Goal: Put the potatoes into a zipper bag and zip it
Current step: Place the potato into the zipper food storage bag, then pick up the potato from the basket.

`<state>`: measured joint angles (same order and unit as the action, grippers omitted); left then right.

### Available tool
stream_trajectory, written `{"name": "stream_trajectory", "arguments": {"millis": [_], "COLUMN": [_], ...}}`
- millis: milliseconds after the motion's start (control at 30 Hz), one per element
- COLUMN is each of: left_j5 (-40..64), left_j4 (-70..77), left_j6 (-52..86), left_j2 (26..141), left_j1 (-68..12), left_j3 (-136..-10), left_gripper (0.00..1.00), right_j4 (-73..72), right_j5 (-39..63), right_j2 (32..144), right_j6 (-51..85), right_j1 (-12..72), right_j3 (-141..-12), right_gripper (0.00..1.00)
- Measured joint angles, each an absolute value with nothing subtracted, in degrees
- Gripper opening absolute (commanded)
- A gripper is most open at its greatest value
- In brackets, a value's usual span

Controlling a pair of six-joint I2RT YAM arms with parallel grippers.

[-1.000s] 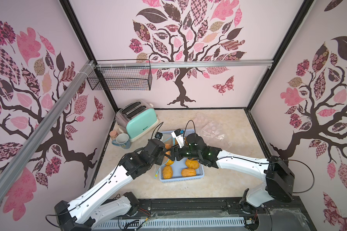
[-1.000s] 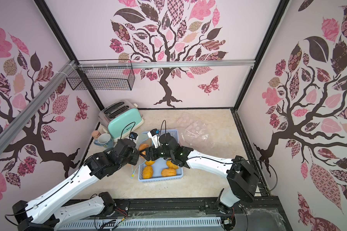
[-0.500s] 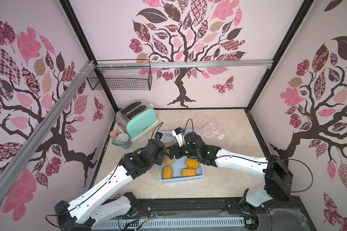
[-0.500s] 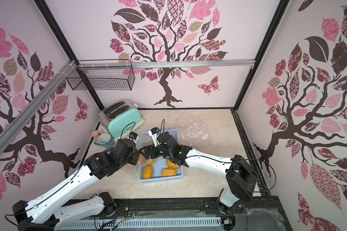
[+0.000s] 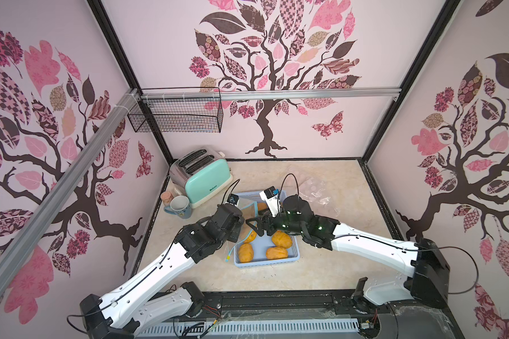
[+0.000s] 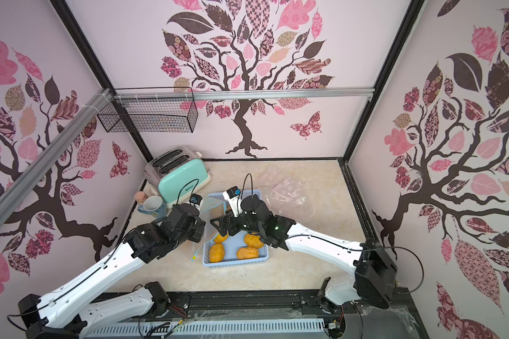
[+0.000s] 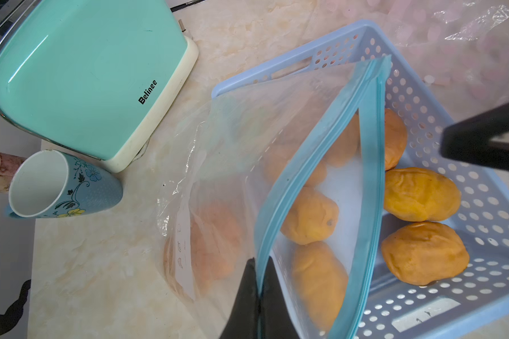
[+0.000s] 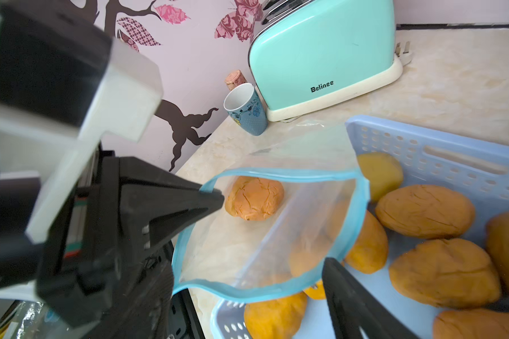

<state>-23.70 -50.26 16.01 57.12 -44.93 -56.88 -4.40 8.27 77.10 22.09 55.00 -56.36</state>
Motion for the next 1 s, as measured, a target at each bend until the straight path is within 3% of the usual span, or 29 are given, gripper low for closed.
{"name": "stream_trajectory", "arguments": {"millis": [167,367,533,1000], "left_j5": [-23.70,-23.73,-23.73,-23.70], "left_j4": [-50.30,-50.28,-50.28,-50.28], "left_j6": [16.03,16.01,16.01,16.01], "left_j2": [57.10,56.23,56.14,56.12], "left_j1": [-44.93,-44.93,-44.93,-44.93], "left_j3": [-56.88,-56.88,-56.88,-56.88], "left_gripper": [0.00,0.00,0.00,0.00], "right_j4": [-1.65,0.78,-1.78,-11.60], "right_j5": [5.63,6.44,8.88,9.98], "right_j2": [70.26,70.15,77.52,93.41], "right_j6": [19.25,19.46,23.20,36.14], "right_j1": [55.00,55.00,55.00,55.00], "right_j3": [-47.59,-41.69,-42.02,-48.60], "right_gripper": [0.81,0.81,0.87,0.90]}}
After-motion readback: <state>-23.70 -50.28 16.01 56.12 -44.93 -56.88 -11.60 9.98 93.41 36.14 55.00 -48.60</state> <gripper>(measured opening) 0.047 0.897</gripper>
